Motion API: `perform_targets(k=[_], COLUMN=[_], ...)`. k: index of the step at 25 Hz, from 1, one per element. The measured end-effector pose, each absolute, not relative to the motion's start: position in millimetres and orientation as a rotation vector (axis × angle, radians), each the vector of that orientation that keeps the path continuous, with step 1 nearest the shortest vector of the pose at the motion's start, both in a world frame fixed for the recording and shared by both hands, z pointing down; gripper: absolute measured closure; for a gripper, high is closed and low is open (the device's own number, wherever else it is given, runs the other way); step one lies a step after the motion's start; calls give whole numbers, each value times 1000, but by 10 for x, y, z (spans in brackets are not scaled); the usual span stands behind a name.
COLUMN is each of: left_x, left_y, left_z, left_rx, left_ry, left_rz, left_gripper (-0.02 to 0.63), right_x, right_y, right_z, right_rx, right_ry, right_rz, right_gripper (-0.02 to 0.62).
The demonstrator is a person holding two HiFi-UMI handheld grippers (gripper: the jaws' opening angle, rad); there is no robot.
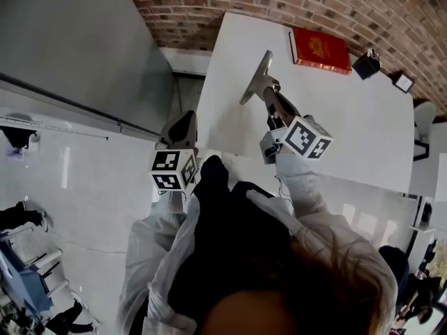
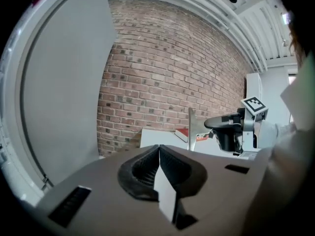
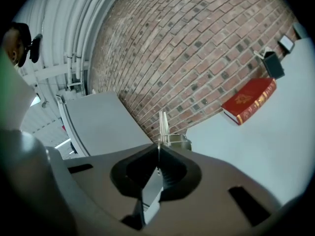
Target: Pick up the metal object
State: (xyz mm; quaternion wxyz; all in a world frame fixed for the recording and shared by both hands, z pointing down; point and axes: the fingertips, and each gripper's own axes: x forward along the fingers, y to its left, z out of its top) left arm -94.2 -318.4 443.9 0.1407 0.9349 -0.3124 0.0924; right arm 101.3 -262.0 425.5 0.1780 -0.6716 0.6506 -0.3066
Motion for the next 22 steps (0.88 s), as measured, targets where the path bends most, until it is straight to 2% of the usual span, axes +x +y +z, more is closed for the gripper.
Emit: perform_targets(k=[22], left_x=[-1275], left_y=[-1795], left_z=[4335], left_rx=[2665], left_ry=[-907], left_rz=[202], left_gripper=[589], right_x=[524], right_y=[-1110], right_z=[4474], right_rx=[-2138], right_ry=[2304], right_rz=[-501], right_gripper=[581])
